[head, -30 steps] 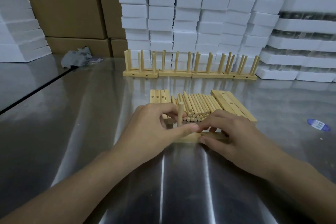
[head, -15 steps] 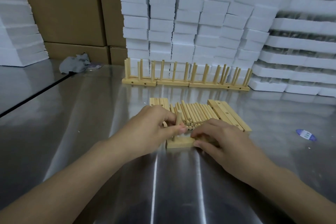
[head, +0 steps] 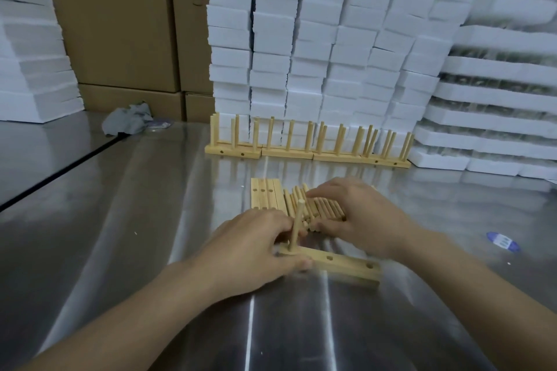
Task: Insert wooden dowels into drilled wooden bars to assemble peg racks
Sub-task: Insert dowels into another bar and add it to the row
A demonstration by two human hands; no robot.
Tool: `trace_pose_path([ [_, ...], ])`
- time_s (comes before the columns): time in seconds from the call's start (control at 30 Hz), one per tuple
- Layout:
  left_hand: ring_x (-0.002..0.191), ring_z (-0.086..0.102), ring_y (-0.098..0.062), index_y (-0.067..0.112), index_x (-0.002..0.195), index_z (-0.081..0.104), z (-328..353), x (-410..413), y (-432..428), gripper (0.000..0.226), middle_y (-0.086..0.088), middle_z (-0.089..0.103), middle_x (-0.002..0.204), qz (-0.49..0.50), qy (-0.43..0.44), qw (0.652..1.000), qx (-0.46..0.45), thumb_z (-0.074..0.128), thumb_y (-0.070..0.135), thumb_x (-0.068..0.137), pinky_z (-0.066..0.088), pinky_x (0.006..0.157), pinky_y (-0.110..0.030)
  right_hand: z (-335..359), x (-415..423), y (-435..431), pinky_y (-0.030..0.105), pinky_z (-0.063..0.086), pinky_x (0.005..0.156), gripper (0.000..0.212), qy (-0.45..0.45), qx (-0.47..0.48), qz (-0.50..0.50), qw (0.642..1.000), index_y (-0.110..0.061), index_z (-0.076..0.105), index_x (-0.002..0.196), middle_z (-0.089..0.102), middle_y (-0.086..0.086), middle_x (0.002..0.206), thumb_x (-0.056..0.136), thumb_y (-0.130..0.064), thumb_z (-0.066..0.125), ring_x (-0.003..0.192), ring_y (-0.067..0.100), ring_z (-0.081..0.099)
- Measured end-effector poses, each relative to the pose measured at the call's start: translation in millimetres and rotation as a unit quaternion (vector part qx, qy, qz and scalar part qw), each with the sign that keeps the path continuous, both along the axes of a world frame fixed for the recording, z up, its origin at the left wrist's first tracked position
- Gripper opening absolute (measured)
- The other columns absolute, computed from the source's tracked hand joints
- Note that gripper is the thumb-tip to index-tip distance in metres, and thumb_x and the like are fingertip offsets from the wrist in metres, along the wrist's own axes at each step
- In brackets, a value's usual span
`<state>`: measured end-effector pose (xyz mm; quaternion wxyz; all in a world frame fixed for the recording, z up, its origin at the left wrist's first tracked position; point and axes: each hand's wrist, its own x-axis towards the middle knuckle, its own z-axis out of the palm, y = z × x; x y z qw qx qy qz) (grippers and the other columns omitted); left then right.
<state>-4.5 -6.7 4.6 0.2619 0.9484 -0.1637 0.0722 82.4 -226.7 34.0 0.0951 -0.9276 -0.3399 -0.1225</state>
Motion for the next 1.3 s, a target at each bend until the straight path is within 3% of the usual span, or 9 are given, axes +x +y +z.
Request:
trace_pose_path([
  [0.07, 0.091, 0.059, 0.007, 0.045, 0.118, 0.071, -1.9, 0.1, 0.0, 0.045, 0.029, 0.063, 0.104, -0.002, -0.001, 1.0, 0.022, 0.075, 0.072, 0.083, 0.05, 0.074, -0.021, -6.1, 3.2, 4.9, 0.035, 0.047, 0.109, 0.048, -0.021, -0.031, 0.0, 0.999, -0.039, 0.062, 0.14, 0.06, -0.016, 0.14, 0.095, -0.05, 0.071, 0.128, 0.009, 0.053],
  [0.27, 0.085, 0.06, 0.001, 0.047, 0.083, 0.064, -5.2, 0.6, -0.6, 0.025, 0.024, 0.062, 0.092, 0.026, -0.035, 0.999, 0.007, 0.078, 0.068, 0.082, 0.054, 0.071, -0.028, -8.2, 0.6, -0.1, 0.036, 0.053, 0.092, 0.028, -0.085, -0.044, 0.023, 0.995, -0.041, 0.071, 0.122, 0.069, -0.017, 0.116, 0.096, -0.032, 0.072, 0.113, 0.013, 0.061],
  [0.37, 0.086, 0.06, 0.003, 0.046, 0.083, 0.066, -10.3, 0.5, -2.4, 0.024, 0.024, 0.062, 0.091, 0.04, -0.027, 0.999, -0.023, 0.08, 0.065, 0.082, 0.055, 0.073, -0.027, 0.1, -6.4, -5.5, 0.037, 0.056, 0.084, 0.021, -0.121, -0.009, 0.025, 0.992, -0.035, 0.074, 0.117, 0.072, -0.015, 0.107, 0.097, -0.031, 0.072, 0.104, 0.013, 0.065],
  [0.5, 0.092, 0.063, 0.005, 0.04, 0.103, 0.073, -15.7, -0.4, -7.6, 0.036, 0.024, 0.066, 0.098, 0.06, -0.027, 0.994, -0.088, 0.081, 0.066, 0.079, 0.058, 0.079, -0.025, 12.8, -16.4, -23.6, 0.031, 0.058, 0.08, 0.011, -0.079, 0.243, 0.023, 0.966, -0.032, 0.074, 0.107, 0.074, -0.02, 0.094, 0.097, -0.03, 0.074, 0.094, 0.002, 0.07],
  [0.6, 0.086, 0.062, 0.007, 0.045, 0.111, 0.07, -13.7, -5.5, -14.7, 0.049, 0.028, 0.065, 0.094, 0.086, -0.041, 0.976, -0.194, 0.081, 0.073, 0.074, 0.049, 0.067, -0.011, 14.0, -29.3, -31.5, 0.03, 0.057, 0.078, 0.013, 0.079, 0.456, 0.035, 0.886, -0.028, 0.073, 0.097, 0.079, -0.006, 0.091, 0.089, -0.025, 0.082, 0.093, 0.011, 0.077],
  [0.7, 0.095, 0.068, 0.002, 0.044, 0.12, 0.071, -9.9, -9.6, -23.5, 0.052, 0.023, 0.073, 0.102, 0.079, -0.025, 0.945, -0.318, 0.08, 0.068, 0.075, 0.05, 0.077, -0.012, 5.6, -44.6, -35.9, 0.022, 0.057, 0.071, 0.024, 0.18, 0.545, 0.062, 0.817, -0.024, 0.074, 0.093, 0.082, 0.009, 0.089, 0.078, -0.034, 0.09, 0.093, 0.024, 0.079],
  [0.83, 0.106, 0.073, -0.004, 0.037, 0.117, 0.078, -6.0, -12.0, -30.9, 0.039, 0.014, 0.08, 0.107, 0.053, -0.007, 0.893, -0.446, 0.081, 0.049, 0.08, 0.055, 0.083, -0.016, -4.4, -51.7, -39.0, 0.036, 0.056, 0.071, 0.022, 0.264, 0.531, 0.092, 0.8, -0.016, 0.075, 0.095, 0.081, 0.013, 0.091, 0.076, -0.023, 0.081, 0.09, 0.029, 0.078],
  [1.0, 0.104, 0.077, -0.019, 0.029, 0.103, 0.085, -4.5, -12.7, -30.1, 0.023, -0.002, 0.082, 0.105, 0.051, 0.011, 0.85, -0.524, 0.083, 0.029, 0.08, 0.064, 0.09, -0.035, -6.7, -54.6, -29.2, 0.012, 0.049, 0.058, 0.015, 0.252, 0.519, 0.117, 0.808, -0.006, 0.072, 0.097, 0.077, 0.002, 0.081, 0.086, 0.002, 0.079, 0.069, 0.003, 0.07],
  [1.3, 0.089, 0.076, -0.009, 0.022, 0.105, 0.085, 1.3, -14.5, -28.1, 0.022, -0.004, 0.082, 0.102, 0.048, 0.003, 0.846, -0.531, 0.083, 0.022, 0.083, 0.054, 0.066, -0.013, -6.5, -52.9, -30.5, 0.015, 0.049, 0.056, 0.015, 0.238, 0.514, 0.09, 0.819, -0.009, 0.074, 0.096, 0.076, 0.006, 0.082, 0.086, 0.002, 0.079, 0.066, 0.003, 0.067],
])
